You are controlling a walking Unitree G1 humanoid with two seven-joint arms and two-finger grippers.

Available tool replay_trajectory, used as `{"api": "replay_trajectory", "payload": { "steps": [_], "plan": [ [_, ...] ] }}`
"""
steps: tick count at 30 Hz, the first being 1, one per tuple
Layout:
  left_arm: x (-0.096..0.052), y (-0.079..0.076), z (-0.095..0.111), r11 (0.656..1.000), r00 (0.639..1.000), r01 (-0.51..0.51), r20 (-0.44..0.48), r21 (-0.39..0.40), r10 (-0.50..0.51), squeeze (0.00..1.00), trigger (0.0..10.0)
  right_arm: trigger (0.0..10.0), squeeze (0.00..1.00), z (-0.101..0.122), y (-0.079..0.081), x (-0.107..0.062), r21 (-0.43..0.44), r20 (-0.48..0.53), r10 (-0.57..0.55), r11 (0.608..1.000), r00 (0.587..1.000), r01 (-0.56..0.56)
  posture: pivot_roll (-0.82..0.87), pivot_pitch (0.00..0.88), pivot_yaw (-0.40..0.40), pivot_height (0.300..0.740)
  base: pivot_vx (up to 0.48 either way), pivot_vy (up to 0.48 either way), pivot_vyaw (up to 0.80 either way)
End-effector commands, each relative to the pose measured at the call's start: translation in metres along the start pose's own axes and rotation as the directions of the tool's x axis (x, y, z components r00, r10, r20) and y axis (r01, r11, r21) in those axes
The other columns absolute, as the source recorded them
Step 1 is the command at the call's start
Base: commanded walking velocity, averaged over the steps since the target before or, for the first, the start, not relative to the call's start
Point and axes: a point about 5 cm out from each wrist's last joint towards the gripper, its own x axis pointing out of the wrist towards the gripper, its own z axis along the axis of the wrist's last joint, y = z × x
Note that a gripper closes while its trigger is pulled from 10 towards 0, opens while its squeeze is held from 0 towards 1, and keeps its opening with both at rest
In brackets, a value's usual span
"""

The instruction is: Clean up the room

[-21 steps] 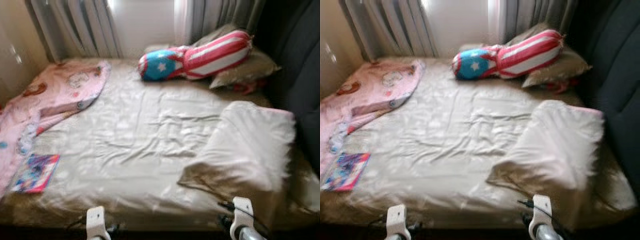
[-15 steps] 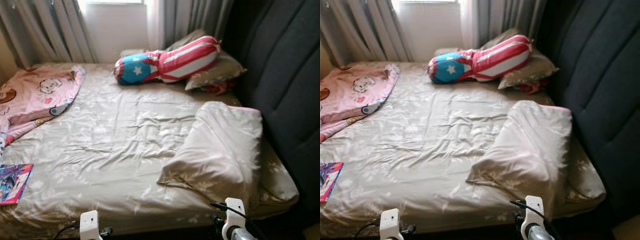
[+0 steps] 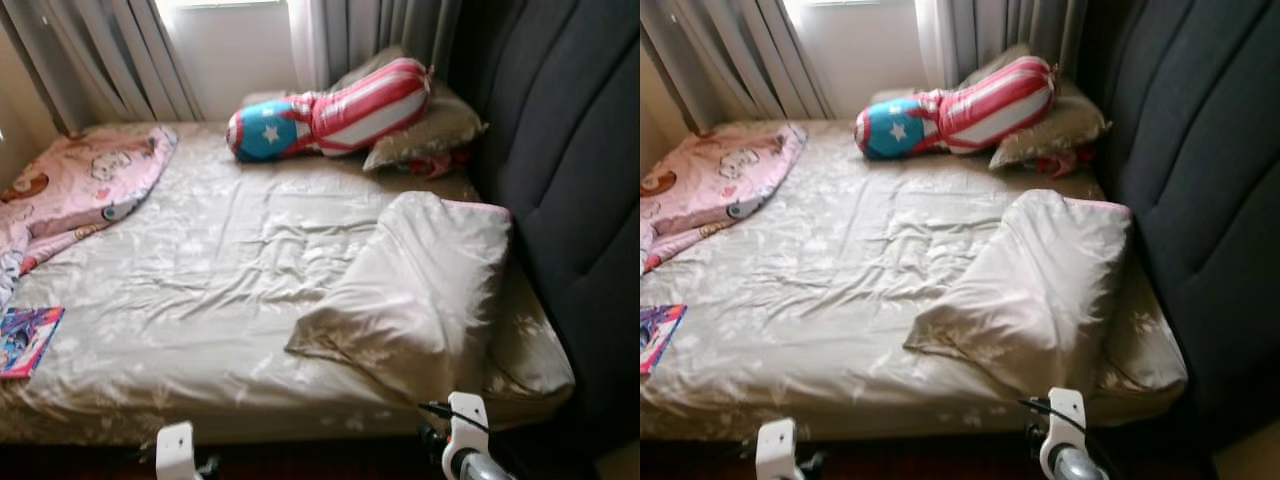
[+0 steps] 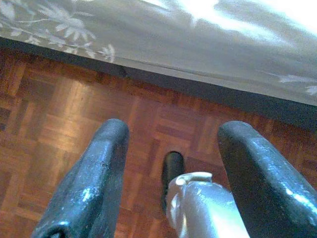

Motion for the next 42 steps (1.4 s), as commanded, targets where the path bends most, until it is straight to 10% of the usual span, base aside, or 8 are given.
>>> {"api": "replay_trajectory", "payload": {
  "steps": [1, 42],
  "plan": [
    [-0.0004, 0.0007, -0.0019, 1.000, 1.000, 0.000, -0.007, 0.001, 0.000, 0.00, 10.0, 10.0, 0.00, 0.0007, -0.0012, -0.0001, -0.008, 0.003, -0.002, 1.000, 1.000, 0.002, -0.01, 0.000, 0.028, 0.740, 0.000, 0.000, 0.00],
    [-0.0002, -0.0012, -0.0016, 1.000, 1.000, 0.004, -0.005, -0.022, -0.004, 0.00, 10.0, 10.0, 0.00, 0.0053, -0.0016, 0.0003, -0.005, 0.027, 0.001, 1.000, 1.000, -0.001, -0.01, 0.022, 0.025, 0.740, 0.202, 0.000, 0.00]
  ]
}}
